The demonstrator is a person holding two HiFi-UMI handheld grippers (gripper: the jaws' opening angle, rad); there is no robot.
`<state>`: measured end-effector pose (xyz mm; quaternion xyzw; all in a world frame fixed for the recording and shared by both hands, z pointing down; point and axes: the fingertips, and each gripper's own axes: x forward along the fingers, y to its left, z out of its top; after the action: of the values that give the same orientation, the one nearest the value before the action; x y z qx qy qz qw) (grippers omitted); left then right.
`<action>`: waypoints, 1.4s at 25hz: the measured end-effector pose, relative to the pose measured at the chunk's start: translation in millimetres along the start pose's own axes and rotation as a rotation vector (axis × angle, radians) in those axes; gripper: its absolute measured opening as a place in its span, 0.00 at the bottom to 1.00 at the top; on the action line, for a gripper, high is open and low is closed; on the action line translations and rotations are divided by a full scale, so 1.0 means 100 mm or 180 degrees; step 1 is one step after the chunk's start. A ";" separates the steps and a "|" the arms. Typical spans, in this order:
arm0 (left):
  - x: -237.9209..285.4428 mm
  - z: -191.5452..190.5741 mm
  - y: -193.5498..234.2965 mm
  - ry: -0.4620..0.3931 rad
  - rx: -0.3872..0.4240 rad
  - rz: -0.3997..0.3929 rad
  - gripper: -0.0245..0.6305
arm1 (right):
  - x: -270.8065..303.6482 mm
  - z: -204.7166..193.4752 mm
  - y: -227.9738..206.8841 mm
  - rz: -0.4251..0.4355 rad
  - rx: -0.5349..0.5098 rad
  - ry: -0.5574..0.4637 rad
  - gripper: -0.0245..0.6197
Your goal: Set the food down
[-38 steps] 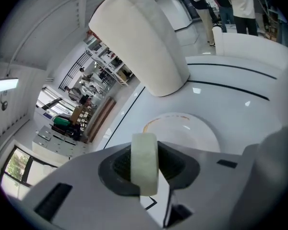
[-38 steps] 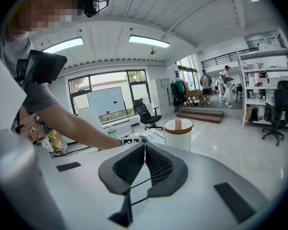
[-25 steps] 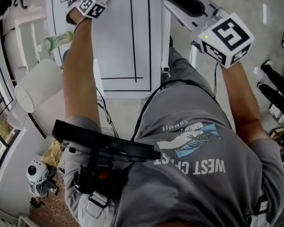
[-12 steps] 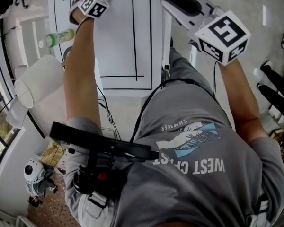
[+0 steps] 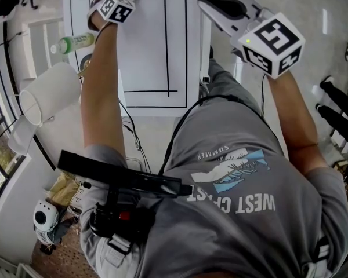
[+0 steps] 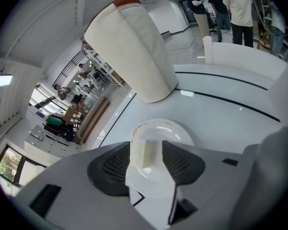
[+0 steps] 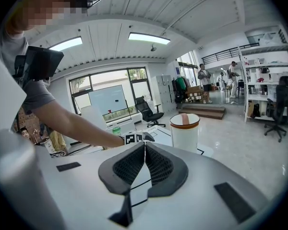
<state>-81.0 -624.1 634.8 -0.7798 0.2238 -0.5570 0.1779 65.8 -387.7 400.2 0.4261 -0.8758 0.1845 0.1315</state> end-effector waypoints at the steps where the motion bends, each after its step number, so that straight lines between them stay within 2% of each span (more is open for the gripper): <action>1: -0.03 0.02 0.01 -0.0028 -0.0030 0.0016 0.34 | 0.00 0.01 0.01 0.0006 -0.0002 -0.0002 0.05; 8: -0.38 0.23 0.12 -0.0340 -0.0283 0.0191 0.34 | -0.02 0.06 0.18 0.0075 -0.0020 -0.0042 0.05; 16: -1.04 0.48 0.15 -0.0885 -0.0711 0.0395 0.34 | -0.04 0.08 0.47 0.0218 0.0008 -0.0108 0.05; 27: -2.52 0.78 0.25 -0.1725 -0.1211 0.0696 0.33 | -0.31 0.30 1.00 0.0265 -0.0114 -0.0252 0.05; 35: -3.62 0.80 0.08 -0.2409 -0.1600 0.0707 0.33 | -0.58 0.43 1.38 0.0185 -0.0258 -0.0469 0.05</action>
<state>-106.9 -430.2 319.9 -0.9183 0.3533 -0.1395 0.1112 -12.8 -287.4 310.1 0.4073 -0.9019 0.1209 0.0784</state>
